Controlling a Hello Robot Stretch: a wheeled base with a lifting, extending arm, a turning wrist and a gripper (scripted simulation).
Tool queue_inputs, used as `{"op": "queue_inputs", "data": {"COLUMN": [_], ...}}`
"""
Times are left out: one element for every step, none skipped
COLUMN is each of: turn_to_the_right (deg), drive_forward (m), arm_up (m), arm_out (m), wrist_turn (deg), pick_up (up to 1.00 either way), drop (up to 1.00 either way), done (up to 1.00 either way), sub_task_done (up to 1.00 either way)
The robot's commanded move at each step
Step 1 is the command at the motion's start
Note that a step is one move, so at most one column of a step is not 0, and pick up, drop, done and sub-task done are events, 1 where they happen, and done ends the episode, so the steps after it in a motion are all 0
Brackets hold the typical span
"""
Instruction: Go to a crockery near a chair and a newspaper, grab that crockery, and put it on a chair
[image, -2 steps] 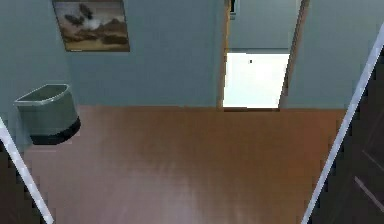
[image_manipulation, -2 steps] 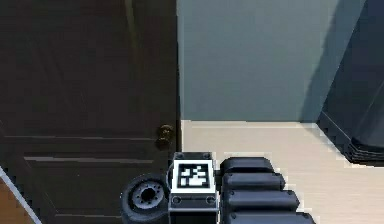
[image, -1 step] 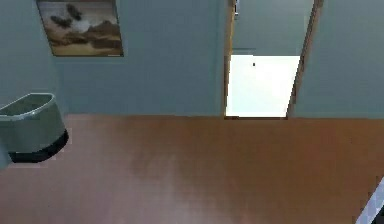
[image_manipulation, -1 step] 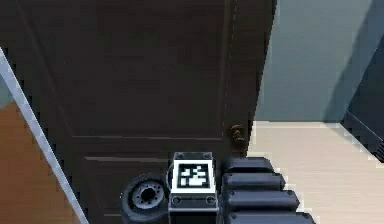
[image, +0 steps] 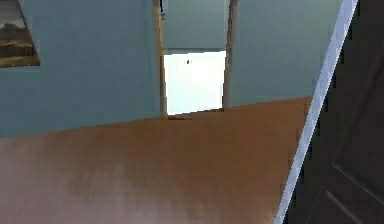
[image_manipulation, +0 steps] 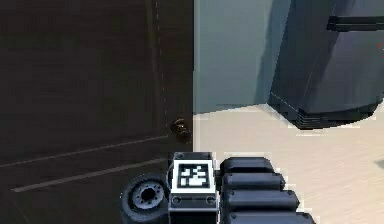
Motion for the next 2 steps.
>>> {"op": "queue_inputs", "data": {"turn_to_the_right": [0.0,3.0], "drive_forward": [1.00,0.00], "arm_up": [0.00,0.00], "arm_out": [0.00,0.00], "wrist_turn": [0.0,0.0], "pick_up": [0.00,0.00], "drop": [0.00,0.00], "done": [0.00,0.00], "sub_task_done": [0.00,0.00]}}
